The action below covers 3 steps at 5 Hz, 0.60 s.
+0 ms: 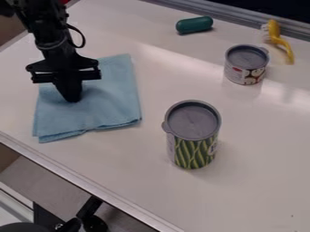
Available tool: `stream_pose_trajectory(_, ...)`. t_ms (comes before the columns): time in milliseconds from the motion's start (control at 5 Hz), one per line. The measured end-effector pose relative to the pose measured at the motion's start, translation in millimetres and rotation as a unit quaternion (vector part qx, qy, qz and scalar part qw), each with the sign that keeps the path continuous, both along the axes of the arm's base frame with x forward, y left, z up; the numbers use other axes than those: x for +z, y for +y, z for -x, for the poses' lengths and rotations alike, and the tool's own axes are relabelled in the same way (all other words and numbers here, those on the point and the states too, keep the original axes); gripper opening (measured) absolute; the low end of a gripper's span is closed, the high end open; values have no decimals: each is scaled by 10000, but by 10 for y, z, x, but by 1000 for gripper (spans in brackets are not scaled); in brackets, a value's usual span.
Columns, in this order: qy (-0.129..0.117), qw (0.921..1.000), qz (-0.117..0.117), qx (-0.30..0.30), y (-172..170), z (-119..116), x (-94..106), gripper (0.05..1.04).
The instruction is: Moved a kitchen towel a bit little to the top
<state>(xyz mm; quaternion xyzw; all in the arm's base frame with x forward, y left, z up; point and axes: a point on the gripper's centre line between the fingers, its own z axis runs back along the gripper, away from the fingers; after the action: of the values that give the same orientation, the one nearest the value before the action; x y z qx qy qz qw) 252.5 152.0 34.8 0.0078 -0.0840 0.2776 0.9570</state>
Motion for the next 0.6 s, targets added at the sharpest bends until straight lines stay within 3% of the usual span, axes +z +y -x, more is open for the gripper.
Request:
stream_pose_trajectory(200, 4, 9992, -343, -203, -40, -90, -29, 52)
stream_pose_trajectory(400, -115, 9888, -942, -1153, -84, -258, 4, 52)
stream_pose_trajectory(600, -309, 9774, -1090, -1785, -117, -357, 24, 52)
